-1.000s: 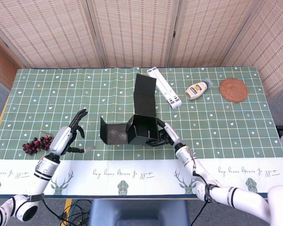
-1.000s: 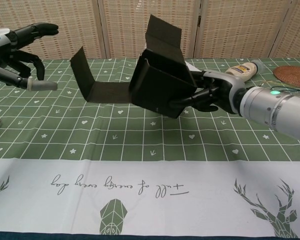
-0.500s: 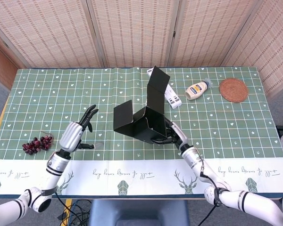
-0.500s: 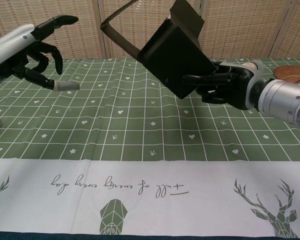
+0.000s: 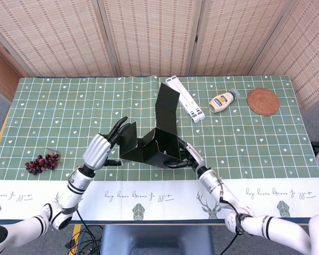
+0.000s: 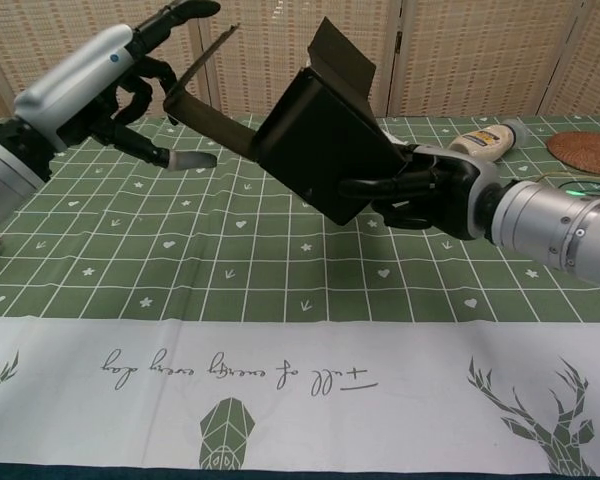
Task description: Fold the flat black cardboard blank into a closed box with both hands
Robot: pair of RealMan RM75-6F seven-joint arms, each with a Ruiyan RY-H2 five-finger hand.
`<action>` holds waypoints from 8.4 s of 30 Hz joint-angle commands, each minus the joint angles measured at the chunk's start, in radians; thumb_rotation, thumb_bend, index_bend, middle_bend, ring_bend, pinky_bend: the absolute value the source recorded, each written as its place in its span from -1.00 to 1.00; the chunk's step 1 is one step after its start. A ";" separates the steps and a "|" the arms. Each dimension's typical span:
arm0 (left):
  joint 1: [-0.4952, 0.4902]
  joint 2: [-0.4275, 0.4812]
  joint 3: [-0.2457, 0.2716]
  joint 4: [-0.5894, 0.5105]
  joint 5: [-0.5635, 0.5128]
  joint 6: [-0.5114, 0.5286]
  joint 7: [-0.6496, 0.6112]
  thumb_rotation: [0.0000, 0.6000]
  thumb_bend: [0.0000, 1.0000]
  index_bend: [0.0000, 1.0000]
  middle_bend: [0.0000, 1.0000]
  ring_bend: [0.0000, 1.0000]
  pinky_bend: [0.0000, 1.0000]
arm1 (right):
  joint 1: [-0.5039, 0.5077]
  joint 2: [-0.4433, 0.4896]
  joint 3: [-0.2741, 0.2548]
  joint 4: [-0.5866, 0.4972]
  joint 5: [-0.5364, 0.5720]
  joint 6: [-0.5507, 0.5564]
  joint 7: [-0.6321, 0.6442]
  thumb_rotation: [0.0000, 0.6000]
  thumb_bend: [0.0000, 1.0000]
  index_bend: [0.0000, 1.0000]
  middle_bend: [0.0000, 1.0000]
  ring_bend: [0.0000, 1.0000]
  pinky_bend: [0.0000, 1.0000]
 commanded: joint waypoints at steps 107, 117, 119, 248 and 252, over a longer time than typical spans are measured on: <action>-0.131 -0.201 0.387 0.576 0.199 -0.024 -0.069 1.00 -0.85 0.10 -0.02 0.26 0.75 | 0.083 -0.199 -0.086 0.197 0.050 0.025 -0.547 1.00 -0.63 -0.24 -0.12 0.61 1.00; -0.121 -0.148 0.367 0.491 0.177 -0.010 -0.044 1.00 -0.85 -0.35 -0.46 0.23 0.75 | 0.076 -0.181 -0.077 0.177 0.060 0.028 -0.544 1.00 -0.63 -0.24 -0.12 0.61 1.00; -0.119 -0.134 0.364 0.469 0.175 -0.007 -0.029 1.00 -0.85 -0.43 -0.54 0.22 0.75 | 0.074 -0.175 -0.076 0.171 0.061 0.029 -0.544 1.00 -0.63 -0.24 -0.12 0.61 1.00; -0.018 -0.092 -0.139 -0.140 -0.590 -0.740 -0.165 1.00 -0.85 -1.00 -1.00 0.27 0.75 | -0.135 0.371 -0.067 -0.378 -0.001 0.283 -0.462 1.00 -0.68 -1.00 -0.97 0.28 1.00; -0.018 -0.083 -0.141 -0.130 -0.558 -0.762 -0.218 1.00 -0.85 -1.00 -1.00 0.28 0.75 | -0.134 0.370 -0.067 -0.372 0.004 0.281 -0.455 1.00 -0.68 -1.00 -0.97 0.28 1.00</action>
